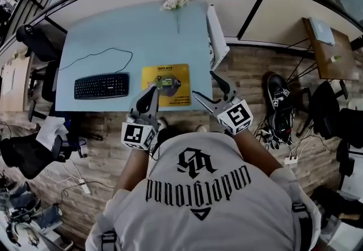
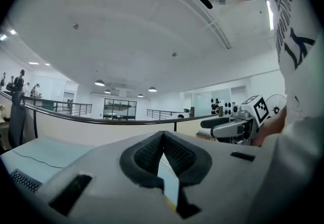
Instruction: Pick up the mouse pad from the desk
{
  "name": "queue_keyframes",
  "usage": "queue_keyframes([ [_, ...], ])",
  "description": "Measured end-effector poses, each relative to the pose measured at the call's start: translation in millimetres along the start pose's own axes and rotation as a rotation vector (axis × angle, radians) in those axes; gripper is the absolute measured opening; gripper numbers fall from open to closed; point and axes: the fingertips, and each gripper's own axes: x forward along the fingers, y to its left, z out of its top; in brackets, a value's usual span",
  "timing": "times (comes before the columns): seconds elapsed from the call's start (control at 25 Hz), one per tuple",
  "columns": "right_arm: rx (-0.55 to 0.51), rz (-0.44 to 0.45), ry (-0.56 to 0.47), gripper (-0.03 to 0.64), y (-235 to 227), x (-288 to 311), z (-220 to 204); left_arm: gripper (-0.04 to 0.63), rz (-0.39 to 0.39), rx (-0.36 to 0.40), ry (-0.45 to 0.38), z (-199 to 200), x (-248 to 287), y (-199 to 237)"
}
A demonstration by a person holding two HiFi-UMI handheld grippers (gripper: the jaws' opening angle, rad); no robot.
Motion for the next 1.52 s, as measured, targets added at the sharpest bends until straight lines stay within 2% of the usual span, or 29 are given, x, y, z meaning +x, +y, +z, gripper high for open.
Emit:
queue_keyframes([
  [0.44, -0.004, -0.110, 0.015, 0.350, 27, 94, 24, 0.006, -0.129, -0.014, -0.017, 11, -10, 100],
  [0.64, -0.002, -0.163, 0.004, 0.350, 48, 134, 35, 0.006, -0.172, -0.013, -0.018, 14, -22, 146],
  [0.92, 0.032, -0.232, 0.019, 0.348, 70, 170, 30, 0.006, -0.211, 0.001, 0.003, 8, -40, 196],
  [1.24, 0.047, -0.279, 0.051, 0.348, 78, 186, 19, 0.007, -0.249, -0.017, 0.036, -9, -43, 220],
  [1.52, 0.083, -0.287, 0.086, 0.348, 60, 188, 1, 0.006, -0.261, -0.036, 0.101, -35, -25, 221],
])
